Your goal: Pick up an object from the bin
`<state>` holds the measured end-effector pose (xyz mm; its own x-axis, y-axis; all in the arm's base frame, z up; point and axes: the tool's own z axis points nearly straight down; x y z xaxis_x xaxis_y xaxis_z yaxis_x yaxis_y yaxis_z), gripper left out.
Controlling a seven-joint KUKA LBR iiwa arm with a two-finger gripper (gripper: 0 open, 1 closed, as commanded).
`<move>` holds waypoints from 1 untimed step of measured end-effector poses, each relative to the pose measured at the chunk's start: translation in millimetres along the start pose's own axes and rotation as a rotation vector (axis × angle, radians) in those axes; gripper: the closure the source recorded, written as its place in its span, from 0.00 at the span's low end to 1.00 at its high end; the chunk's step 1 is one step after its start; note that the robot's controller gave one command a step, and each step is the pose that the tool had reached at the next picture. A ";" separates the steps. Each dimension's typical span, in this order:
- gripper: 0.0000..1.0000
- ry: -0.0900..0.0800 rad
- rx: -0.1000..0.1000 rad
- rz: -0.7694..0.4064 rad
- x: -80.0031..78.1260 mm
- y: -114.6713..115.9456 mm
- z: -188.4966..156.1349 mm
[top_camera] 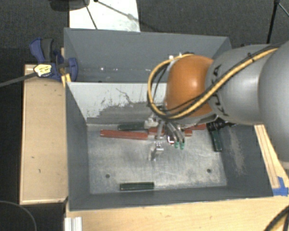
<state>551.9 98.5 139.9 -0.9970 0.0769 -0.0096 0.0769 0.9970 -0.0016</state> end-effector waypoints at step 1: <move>0.00 0.005 -0.008 -0.029 -15.7 22.2 24.6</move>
Offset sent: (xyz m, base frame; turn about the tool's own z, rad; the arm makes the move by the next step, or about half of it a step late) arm 0.0359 0.0191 -0.0699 -0.1344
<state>569.4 119.4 115.4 -0.9989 0.0477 -0.0045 0.0476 0.9988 0.0062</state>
